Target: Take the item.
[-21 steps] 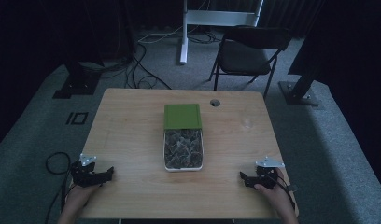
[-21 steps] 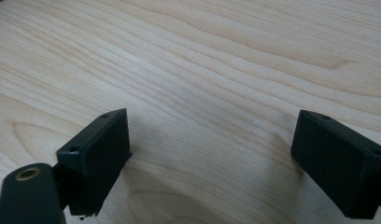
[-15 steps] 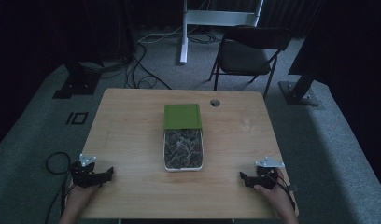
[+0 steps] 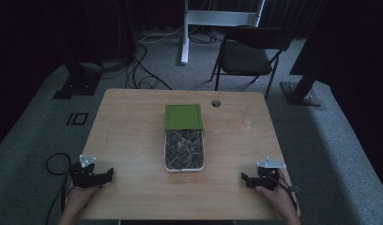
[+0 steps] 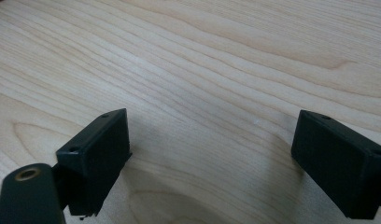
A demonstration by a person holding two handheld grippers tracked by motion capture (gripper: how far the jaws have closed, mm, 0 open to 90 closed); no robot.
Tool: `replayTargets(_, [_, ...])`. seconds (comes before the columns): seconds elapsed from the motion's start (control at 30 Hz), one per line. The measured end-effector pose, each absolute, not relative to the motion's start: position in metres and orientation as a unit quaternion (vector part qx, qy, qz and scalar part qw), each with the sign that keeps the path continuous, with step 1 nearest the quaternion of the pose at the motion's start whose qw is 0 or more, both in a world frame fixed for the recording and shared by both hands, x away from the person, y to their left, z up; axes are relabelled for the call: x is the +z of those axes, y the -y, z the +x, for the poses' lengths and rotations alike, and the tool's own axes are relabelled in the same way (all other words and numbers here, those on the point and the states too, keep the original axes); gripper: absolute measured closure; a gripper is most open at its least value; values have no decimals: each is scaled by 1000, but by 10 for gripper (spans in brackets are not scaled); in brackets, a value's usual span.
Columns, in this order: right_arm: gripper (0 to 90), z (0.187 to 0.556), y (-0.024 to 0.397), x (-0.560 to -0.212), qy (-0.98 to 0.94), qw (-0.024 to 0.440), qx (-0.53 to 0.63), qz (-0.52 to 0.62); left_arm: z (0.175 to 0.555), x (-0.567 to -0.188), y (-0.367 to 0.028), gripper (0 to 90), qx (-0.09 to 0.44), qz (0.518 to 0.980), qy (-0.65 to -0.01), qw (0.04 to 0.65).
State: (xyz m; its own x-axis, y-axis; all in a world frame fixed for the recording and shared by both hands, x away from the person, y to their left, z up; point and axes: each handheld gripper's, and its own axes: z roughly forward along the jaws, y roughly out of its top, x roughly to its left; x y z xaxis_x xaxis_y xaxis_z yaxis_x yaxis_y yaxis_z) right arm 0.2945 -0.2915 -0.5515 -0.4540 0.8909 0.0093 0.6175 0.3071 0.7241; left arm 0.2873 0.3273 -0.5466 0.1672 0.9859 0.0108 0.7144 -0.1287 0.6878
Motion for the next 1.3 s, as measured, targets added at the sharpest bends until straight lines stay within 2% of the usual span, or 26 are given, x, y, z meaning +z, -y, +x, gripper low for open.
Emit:
replayTargets(0.87, [115, 295, 288, -550, -766, 212, 332, 507, 287, -547, -327, 23, 242, 711, -598, 280])
replayTargets(1.3, [115, 295, 285, -524, -755, 225, 361, 500, 287, -547, -327, 23, 242, 711, -598, 280])
